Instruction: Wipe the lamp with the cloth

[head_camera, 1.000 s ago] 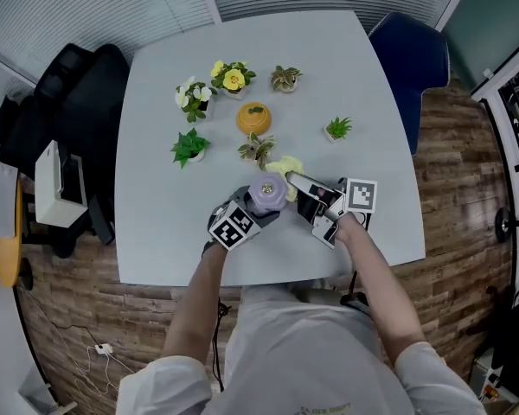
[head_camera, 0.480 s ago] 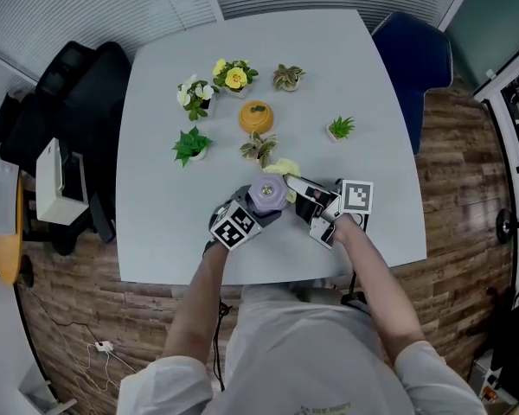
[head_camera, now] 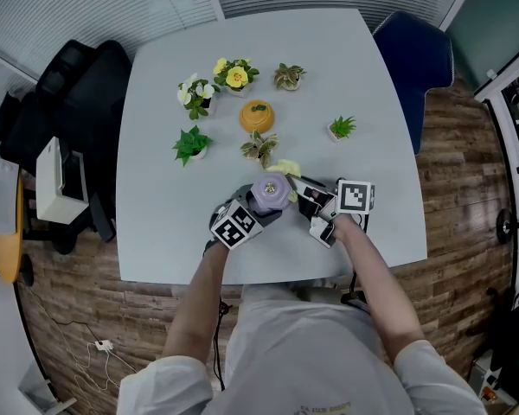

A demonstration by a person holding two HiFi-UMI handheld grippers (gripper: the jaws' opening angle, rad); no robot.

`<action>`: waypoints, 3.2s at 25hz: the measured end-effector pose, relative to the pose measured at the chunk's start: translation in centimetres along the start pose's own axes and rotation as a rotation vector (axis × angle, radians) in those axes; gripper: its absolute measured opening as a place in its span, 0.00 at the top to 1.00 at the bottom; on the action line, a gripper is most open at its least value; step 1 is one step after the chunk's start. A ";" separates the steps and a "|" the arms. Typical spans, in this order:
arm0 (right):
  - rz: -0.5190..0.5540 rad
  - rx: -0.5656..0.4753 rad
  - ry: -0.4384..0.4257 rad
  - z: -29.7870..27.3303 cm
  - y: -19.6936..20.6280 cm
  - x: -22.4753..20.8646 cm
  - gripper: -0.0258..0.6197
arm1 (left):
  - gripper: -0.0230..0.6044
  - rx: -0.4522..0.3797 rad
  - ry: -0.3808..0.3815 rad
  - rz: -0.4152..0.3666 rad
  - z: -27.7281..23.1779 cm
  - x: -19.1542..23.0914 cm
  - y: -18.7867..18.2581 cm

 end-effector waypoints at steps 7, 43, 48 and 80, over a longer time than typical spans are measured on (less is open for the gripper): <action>0.002 0.023 0.028 -0.1 0.0 -0.4 0.80 | 0.48 0.004 0.000 0.000 0.1 -0.1 0.1; -0.036 0.355 -0.255 -6.7 -4.7 0.1 0.80 | 0.48 0.005 0.006 0.002 0.0 0.0 -0.1; -0.045 0.374 -0.256 -6.8 -4.6 -0.1 0.80 | 0.48 0.004 0.005 0.003 0.0 0.1 -0.1; 0.141 0.378 -0.014 -4.2 -2.8 -2.5 0.80 | 0.48 0.006 0.006 0.003 0.0 0.1 0.0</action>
Point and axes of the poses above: the fingertips, and each gripper's own axes: z backward along the fingers, x to its left, y out of its underside, the point moved 8 cm from there along z, backward along the fingers, and after that the axes turned 2 degrees about -z, right-handed, at the moved point
